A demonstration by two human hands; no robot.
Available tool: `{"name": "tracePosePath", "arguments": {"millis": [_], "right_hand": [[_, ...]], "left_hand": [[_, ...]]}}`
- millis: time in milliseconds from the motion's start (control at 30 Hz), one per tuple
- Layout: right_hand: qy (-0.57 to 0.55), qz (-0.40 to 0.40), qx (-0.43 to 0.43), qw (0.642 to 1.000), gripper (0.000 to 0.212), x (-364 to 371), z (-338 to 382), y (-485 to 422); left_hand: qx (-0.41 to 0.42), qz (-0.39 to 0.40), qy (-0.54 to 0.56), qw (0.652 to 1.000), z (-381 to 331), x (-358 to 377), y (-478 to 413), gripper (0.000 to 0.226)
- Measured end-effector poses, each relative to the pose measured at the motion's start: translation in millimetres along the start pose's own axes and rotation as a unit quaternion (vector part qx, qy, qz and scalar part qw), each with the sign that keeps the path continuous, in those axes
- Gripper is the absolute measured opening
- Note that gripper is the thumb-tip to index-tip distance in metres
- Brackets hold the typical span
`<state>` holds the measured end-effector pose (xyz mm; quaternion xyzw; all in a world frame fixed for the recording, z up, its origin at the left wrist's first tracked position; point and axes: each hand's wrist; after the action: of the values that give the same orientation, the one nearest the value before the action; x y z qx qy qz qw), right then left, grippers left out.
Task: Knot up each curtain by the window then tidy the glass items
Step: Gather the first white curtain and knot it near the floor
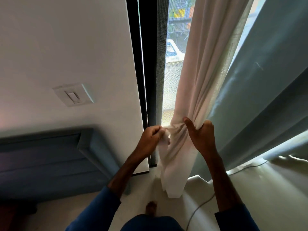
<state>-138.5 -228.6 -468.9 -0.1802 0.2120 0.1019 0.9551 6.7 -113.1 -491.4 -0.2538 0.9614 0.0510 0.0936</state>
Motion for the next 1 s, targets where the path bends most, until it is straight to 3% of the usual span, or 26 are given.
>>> {"name": "tracePosePath", "arguments": {"millis": [67, 100, 167, 233, 333, 467, 600, 700, 867, 1000], "right_hand": [[-0.008, 0.013, -0.001, 1.000, 0.048, 3, -5, -1], [-0.010, 0.018, -0.003, 1.000, 0.049, 5, -7, -1], [-0.011, 0.016, -0.006, 1.000, 0.048, 7, -9, -1], [-0.009, 0.006, -0.008, 1.000, 0.048, 8, -10, -1], [-0.009, -0.002, -0.011, 1.000, 0.047, 8, -11, -2], [-0.006, -0.001, -0.011, 1.000, 0.049, 12, -11, 0], [-0.024, 0.023, -0.005, 0.999, 0.052, 15, -14, 0], [-0.043, 0.044, 0.011, 0.998, 0.049, 15, -13, 0], [-0.077, 0.096, 0.037, 0.992, 0.039, 17, -5, 3], [-0.130, 0.172, 0.062, 0.975, 0.031, 13, 0, 2]], "left_hand": [[-0.085, 0.016, 0.145, 0.986, -8, -3, 1, 0.022], [-0.104, 0.020, 0.161, 0.981, -9, -5, -1, 0.025], [-0.074, 0.022, 0.099, 0.992, -5, -8, -4, 0.047], [0.000, 0.005, -0.039, 0.999, 0, -10, -5, 0.061], [0.109, -0.005, -0.195, 0.975, 3, -14, -4, 0.054], [0.194, -0.032, -0.254, 0.947, -2, -17, 2, 0.029], [0.201, -0.078, -0.256, 0.942, -8, -29, 2, 0.038], [0.196, -0.087, -0.285, 0.934, -12, -48, -1, 0.031], [0.139, 0.011, -0.275, 0.951, -11, -82, -20, 0.023], [0.174, -0.010, -0.293, 0.940, -16, -85, -39, 0.013]]}}
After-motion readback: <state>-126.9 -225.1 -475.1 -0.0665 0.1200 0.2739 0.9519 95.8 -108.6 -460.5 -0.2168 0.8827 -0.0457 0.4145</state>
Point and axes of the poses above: each hand's wrist, its own y-axis away from the middle knuckle, its own x-axis out of the palm, z = x × y, and after that the axes turned 2 degrees about -y, right-handed
